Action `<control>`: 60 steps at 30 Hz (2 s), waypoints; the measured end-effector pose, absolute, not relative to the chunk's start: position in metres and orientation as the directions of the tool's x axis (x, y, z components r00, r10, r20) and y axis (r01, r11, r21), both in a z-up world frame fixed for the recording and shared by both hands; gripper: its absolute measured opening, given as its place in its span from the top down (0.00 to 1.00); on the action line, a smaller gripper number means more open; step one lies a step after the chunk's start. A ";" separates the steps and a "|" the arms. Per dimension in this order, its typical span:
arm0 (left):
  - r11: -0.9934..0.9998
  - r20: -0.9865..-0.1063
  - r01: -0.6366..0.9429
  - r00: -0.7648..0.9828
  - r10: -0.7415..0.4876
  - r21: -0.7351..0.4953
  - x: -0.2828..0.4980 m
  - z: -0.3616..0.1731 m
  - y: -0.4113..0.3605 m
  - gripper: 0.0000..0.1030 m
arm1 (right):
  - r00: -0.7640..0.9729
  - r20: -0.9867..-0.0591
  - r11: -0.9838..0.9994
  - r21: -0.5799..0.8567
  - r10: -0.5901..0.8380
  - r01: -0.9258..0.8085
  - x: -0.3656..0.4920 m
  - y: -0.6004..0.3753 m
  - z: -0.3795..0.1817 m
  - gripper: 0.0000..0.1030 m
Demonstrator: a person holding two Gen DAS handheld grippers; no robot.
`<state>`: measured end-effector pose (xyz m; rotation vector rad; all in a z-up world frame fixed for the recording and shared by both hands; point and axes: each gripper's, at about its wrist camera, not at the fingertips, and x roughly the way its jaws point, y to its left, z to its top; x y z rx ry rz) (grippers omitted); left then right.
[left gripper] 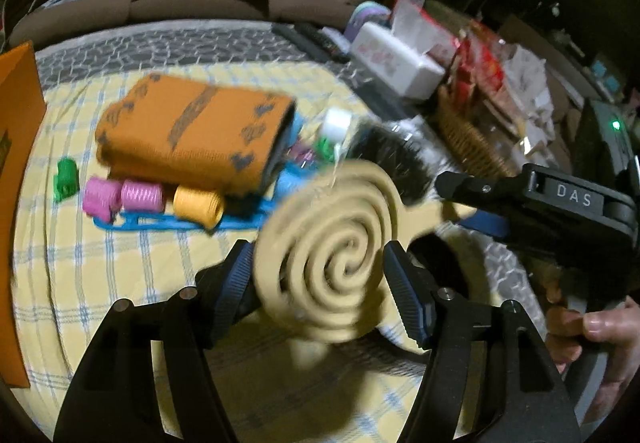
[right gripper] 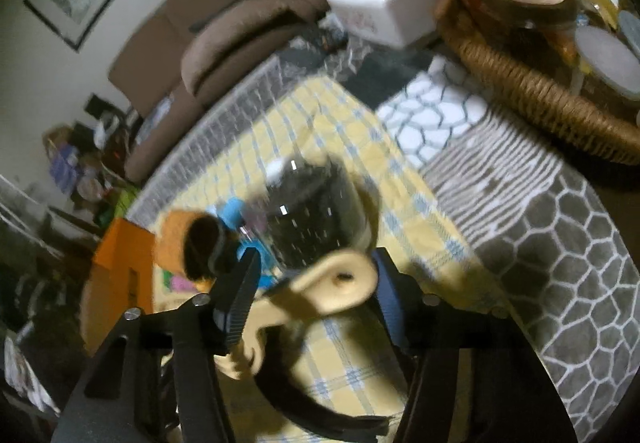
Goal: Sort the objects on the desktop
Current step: 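Lift the beige spiral coil holder by its handle with the right tool, then carry the spiral holder into the cardboard box and open the right tool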
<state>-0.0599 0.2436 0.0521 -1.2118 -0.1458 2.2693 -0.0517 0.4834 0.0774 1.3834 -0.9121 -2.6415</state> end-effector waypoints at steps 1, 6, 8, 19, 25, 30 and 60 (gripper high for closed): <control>-0.841 -0.734 -0.421 -0.440 0.517 -0.340 -0.059 0.047 0.243 0.38 | -0.585 -0.750 -0.816 0.524 -0.307 -0.244 -0.055 0.481 0.069 0.49; -0.833 -0.723 -0.438 -0.447 0.527 -0.337 -0.055 0.047 0.246 0.36 | -0.545 -0.773 -0.821 0.516 -0.324 -0.245 -0.062 0.466 0.050 0.51; -0.833 -0.722 -0.436 -0.447 0.528 -0.339 -0.055 0.047 0.247 0.36 | -0.553 -0.758 -0.805 0.542 -0.346 -0.240 -0.064 0.462 0.047 0.51; -0.822 -0.712 -0.439 -0.439 0.548 -0.361 -0.059 0.049 0.242 0.38 | -0.612 -0.586 -0.534 0.792 -0.531 -0.296 -0.065 0.456 0.014 0.54; -0.812 -0.693 -0.448 -0.448 0.565 -0.373 -0.056 0.062 0.241 0.38 | -0.623 -0.602 -0.613 0.754 -0.499 -0.237 -0.065 0.449 0.035 0.56; -0.806 -0.669 -0.456 -0.467 0.578 -0.378 -0.054 0.082 0.234 0.38 | -0.633 -0.587 -0.628 0.753 -0.505 -0.197 -0.062 0.442 0.053 0.56; -0.918 -0.658 -0.132 -0.660 0.363 -0.374 -0.067 0.137 -0.040 0.35 | -0.490 -0.510 -0.667 0.713 -0.706 0.219 -0.094 0.156 0.133 0.56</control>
